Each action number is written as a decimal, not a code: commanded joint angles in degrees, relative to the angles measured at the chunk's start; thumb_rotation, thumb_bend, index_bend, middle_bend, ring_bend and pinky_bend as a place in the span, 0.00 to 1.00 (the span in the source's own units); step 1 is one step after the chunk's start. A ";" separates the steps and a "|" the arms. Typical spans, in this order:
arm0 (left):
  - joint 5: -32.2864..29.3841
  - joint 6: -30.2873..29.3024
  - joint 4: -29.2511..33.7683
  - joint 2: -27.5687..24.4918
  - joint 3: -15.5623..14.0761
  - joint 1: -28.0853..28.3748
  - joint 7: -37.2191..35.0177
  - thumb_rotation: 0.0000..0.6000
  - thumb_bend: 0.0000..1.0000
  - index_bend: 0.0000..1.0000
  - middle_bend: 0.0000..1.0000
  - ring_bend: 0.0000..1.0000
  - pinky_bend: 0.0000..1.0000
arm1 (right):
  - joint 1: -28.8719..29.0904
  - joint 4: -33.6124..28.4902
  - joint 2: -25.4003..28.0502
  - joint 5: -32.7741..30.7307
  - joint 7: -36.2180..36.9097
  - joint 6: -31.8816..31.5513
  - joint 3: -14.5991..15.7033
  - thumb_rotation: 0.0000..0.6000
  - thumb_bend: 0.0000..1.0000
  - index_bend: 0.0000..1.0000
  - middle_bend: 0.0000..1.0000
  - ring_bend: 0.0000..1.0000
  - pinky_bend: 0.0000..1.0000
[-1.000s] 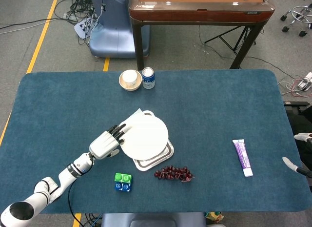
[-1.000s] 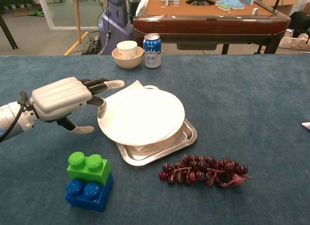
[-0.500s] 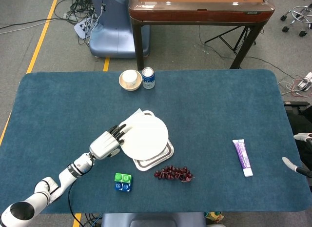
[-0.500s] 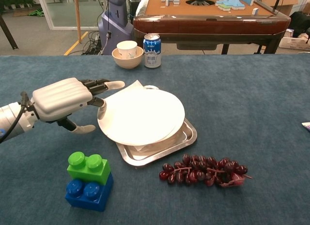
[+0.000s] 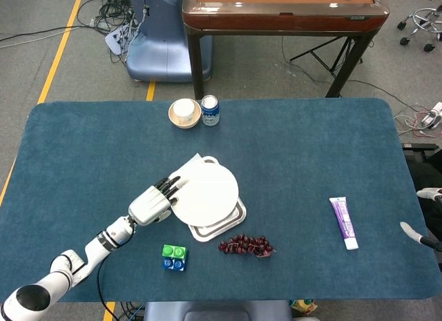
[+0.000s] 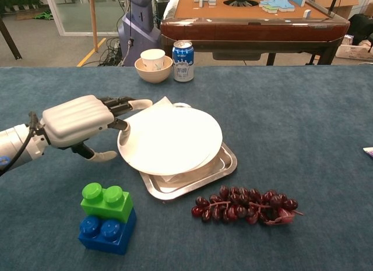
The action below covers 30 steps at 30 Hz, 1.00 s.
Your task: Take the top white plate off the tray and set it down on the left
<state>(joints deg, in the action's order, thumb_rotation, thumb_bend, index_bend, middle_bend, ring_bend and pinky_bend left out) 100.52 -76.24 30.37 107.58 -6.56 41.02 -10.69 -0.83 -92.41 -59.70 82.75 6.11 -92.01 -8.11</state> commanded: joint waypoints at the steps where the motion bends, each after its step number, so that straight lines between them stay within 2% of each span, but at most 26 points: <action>1: -0.08 0.14 -0.07 0.03 0.02 -0.01 0.03 1.00 0.30 0.50 0.01 0.00 0.18 | 0.00 0.01 0.01 -0.01 0.04 0.04 0.00 1.00 0.00 0.36 0.34 0.21 0.23; 15: -0.09 0.48 -0.25 0.85 0.01 0.36 -0.26 1.00 0.30 0.50 0.01 0.00 0.18 | 0.00 0.02 0.01 0.00 -0.01 0.03 0.01 1.00 0.00 0.36 0.34 0.21 0.23; 30: -0.58 0.80 -0.91 1.82 0.29 0.37 -0.90 1.00 0.39 0.52 0.01 0.00 0.18 | -0.10 0.09 0.04 -0.09 0.31 -0.11 -0.07 1.00 0.00 0.36 0.34 0.21 0.23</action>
<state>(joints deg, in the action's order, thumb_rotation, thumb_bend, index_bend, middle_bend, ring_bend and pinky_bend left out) 99.95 -75.44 29.47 109.39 -6.29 41.39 -11.60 -0.92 -92.32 -59.66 82.67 6.42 -92.11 -8.18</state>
